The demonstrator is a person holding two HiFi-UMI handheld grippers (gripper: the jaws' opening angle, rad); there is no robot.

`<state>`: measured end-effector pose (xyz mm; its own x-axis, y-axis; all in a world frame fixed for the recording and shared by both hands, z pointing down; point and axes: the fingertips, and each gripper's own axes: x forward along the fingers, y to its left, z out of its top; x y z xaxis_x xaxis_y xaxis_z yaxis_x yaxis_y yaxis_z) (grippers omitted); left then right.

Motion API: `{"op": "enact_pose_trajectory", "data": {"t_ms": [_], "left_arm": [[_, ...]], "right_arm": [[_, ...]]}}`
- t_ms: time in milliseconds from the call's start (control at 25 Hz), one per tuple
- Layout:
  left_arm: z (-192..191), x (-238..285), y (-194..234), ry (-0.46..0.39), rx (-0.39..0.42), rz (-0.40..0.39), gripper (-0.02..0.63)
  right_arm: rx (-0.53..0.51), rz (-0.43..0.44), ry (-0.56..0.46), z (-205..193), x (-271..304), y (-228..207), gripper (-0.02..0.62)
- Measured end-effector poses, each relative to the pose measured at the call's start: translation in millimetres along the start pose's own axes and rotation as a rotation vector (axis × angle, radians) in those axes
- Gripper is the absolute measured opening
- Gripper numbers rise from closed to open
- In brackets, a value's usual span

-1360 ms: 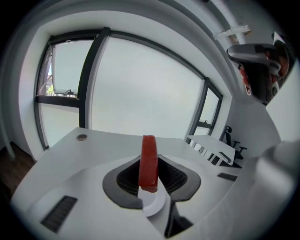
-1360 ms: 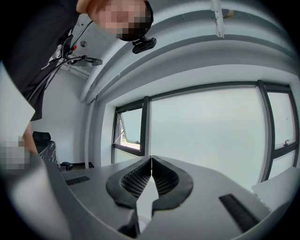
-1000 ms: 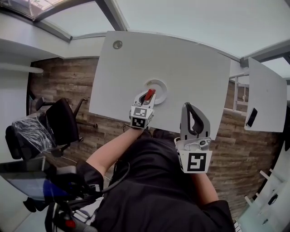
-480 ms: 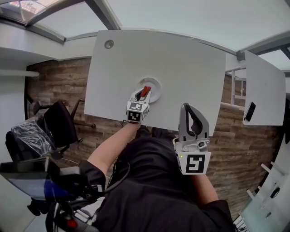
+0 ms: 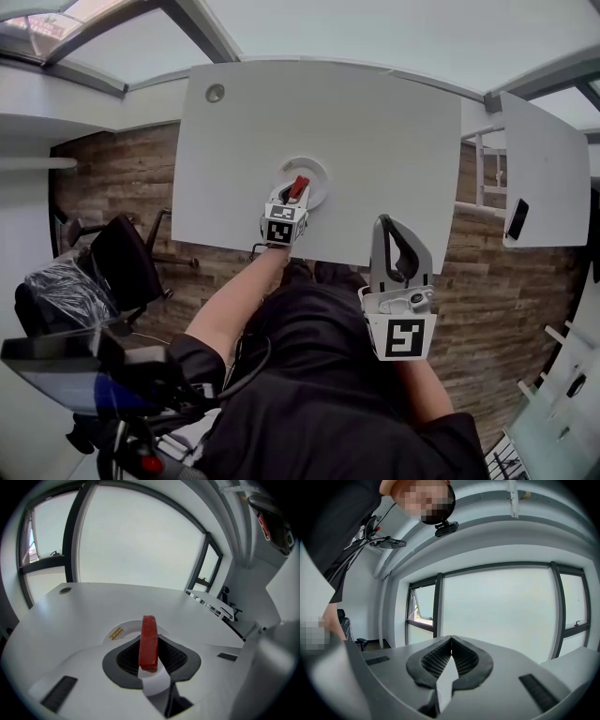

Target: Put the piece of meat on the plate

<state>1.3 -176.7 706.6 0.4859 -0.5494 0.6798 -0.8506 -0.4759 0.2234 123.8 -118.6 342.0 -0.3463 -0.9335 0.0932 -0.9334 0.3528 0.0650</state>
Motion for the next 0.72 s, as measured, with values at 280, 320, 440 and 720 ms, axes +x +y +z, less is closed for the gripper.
{"op": "enact_pose_trajectory", "data": {"t_ms": [280, 320, 440, 720], "left_arm": [[-7.0, 4.6, 6.3, 0.017, 0.026, -0.012, 0.098], [-6.6, 4.9, 5.5, 0.015, 0.045, -0.017, 0.098], [-0.7, 6.0, 3.9, -0.005, 0.064, -0.028, 0.098], [-4.0, 6.2, 10.2, 0.024, 0.08, -0.002, 0.098]], "right_arm": [[-0.005, -0.012, 0.014, -1.6, -1.3, 1.3, 0.006], [-0.006, -0.015, 0.016, -1.8, -1.9, 0.7, 0.006], [-0.009, -0.016, 0.016, -2.5, -2.5, 1.0, 0.006], [-0.007, -0.009, 0.021, -5.6, -4.1, 6.9, 0.006]]}}
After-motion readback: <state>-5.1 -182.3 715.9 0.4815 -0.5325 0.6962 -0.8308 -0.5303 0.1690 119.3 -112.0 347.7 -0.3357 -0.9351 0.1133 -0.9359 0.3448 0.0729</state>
